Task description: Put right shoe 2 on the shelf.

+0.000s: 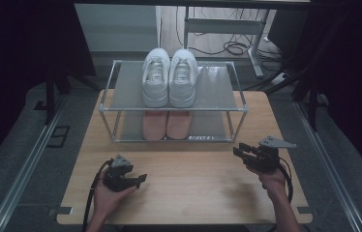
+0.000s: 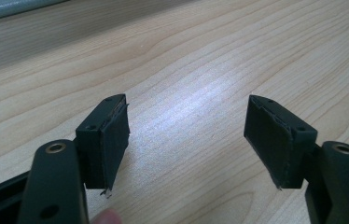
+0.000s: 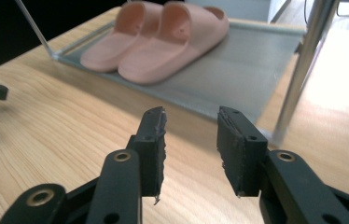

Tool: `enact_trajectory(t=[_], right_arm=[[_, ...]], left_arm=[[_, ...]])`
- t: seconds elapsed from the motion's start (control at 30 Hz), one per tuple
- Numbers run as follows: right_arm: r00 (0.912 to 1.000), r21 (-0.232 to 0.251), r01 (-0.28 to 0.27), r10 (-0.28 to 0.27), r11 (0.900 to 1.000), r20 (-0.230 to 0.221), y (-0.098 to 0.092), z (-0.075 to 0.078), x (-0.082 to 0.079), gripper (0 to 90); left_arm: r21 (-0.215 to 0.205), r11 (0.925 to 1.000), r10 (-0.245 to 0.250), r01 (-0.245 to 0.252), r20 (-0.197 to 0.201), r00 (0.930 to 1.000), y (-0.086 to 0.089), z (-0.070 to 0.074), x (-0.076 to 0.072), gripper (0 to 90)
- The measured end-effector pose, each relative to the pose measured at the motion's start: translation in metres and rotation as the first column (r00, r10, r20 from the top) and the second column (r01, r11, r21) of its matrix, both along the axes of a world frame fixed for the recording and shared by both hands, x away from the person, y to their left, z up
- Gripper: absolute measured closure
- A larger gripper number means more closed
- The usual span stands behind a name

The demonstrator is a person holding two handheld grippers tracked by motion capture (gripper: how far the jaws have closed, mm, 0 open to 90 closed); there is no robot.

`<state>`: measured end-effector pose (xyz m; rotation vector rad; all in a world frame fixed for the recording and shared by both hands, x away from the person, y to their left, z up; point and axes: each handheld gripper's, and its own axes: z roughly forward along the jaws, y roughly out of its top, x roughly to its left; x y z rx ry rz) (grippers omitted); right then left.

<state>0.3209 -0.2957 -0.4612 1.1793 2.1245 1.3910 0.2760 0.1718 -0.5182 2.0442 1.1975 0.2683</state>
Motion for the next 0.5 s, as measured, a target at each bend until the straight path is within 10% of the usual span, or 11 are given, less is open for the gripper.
enact_trajectory(t=[0.5], right_arm=[[0.9982,-0.014,0.018,-0.019,1.0,-0.056,-0.007,-0.037,-0.004,56.1]], left_arm=[[0.003,1.0,0.008,-0.008,0.003,1.0,0.002,0.0,0.0,31.3]])
